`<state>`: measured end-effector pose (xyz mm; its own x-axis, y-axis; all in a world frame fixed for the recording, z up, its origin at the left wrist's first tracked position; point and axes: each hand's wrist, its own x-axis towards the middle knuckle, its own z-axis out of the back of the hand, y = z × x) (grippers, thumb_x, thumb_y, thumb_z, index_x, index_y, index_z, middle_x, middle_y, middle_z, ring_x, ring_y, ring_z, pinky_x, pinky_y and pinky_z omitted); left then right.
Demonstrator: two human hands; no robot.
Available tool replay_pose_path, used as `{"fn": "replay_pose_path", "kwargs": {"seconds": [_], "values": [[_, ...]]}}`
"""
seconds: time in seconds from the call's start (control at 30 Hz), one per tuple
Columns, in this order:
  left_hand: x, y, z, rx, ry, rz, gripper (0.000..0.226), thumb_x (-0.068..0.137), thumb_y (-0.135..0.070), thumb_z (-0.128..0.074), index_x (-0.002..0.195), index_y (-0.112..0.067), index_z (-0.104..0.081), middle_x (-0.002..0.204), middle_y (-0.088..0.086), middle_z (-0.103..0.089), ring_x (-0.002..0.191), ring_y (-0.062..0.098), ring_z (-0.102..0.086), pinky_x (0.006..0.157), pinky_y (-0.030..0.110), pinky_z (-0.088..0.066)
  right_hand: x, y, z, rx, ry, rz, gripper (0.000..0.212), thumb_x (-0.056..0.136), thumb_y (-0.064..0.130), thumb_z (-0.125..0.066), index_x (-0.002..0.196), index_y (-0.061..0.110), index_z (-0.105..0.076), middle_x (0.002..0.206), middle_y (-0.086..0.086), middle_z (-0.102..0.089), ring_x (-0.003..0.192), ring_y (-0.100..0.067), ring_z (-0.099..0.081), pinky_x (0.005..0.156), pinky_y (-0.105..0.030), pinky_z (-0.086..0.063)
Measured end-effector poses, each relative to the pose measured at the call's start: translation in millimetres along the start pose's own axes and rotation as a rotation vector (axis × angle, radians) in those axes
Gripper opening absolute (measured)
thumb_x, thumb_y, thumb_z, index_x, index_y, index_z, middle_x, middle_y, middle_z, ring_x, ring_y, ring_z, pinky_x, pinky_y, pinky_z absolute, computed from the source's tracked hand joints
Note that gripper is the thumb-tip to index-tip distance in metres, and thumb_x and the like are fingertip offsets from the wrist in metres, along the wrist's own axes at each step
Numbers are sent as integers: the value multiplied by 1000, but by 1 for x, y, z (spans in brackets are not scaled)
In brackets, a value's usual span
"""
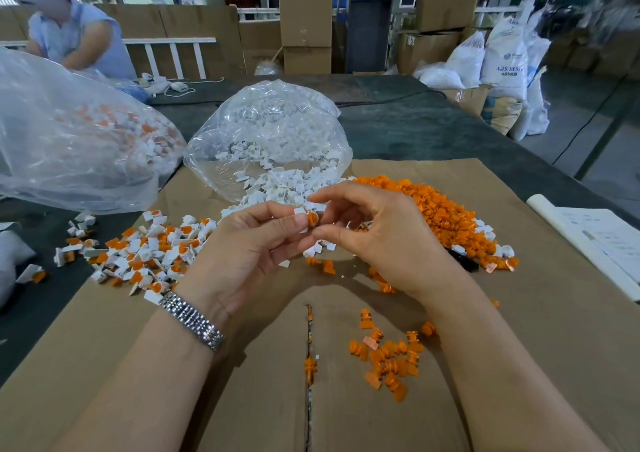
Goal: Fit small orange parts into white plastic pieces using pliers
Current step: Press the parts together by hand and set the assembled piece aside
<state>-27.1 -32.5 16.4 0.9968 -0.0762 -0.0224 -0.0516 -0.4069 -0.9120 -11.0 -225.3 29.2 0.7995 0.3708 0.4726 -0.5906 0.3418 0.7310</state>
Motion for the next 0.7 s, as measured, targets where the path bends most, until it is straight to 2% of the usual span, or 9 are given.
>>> {"fn": "replay_pose_path", "kwargs": {"seconds": [0.2, 0.47, 0.53, 0.6, 0.67, 0.7], "values": [[0, 2, -1, 19, 5, -8, 13, 77, -3, -74, 86, 4, -67, 84, 16, -74, 78, 20, -75, 71, 24, -61, 1, -1, -4, -58, -37, 38, 24, 85, 18, -81, 108, 17, -78, 90, 5, -71, 88, -11, -67, 82, -27, -56], [1, 3, 0, 19, -19, -10, 6, 76, -2, -76, 79, -1, -71, 86, 19, -74, 82, 24, -76, 72, 25, -61, 0, 0, -5, -69, -27, 47, 24, 85, 15, -81, 108, 14, -77, 90, 5, -72, 87, -9, -68, 82, -22, -55], [1, 2, 0, 1, -40, -9, 12, 75, -1, -77, 83, 2, -69, 93, 23, -74, 89, 29, -77, 73, 26, -61, 1, 0, 0, -26, 4, -22, 28, 85, 22, -82, 112, 20, -75, 89, 9, -72, 86, -8, -68, 80, -21, -54], [1, 1, 0, -31, -47, -1, 10, 74, -1, -77, 81, 1, -70, 102, 26, -75, 97, 36, -76, 74, 26, -61, 2, -4, 10, -63, -56, -121, 27, 85, 37, -79, 111, 29, -73, 90, 13, -70, 87, -4, -66, 78, -19, -53], [1, 1, 1, -57, -70, 7, 6, 71, -1, -79, 74, -3, -73, 100, 23, -75, 97, 39, -75, 73, 25, -61, 1, -15, 22, -353, -125, -285, 27, 88, 48, -71, 110, 31, -68, 99, 14, -66, 92, -5, -61, 82, -24, -53], [2, 1, 2, -69, -82, 9, 7, 69, -2, -80, 72, -4, -75, 95, 22, -74, 97, 39, -75, 72, 25, -61, 0, -21, 27, -534, -95, -407, 33, 90, 52, -68, 112, 28, -65, 107, 8, -63, 99, -9, -59, 88, -32, -53]]}}
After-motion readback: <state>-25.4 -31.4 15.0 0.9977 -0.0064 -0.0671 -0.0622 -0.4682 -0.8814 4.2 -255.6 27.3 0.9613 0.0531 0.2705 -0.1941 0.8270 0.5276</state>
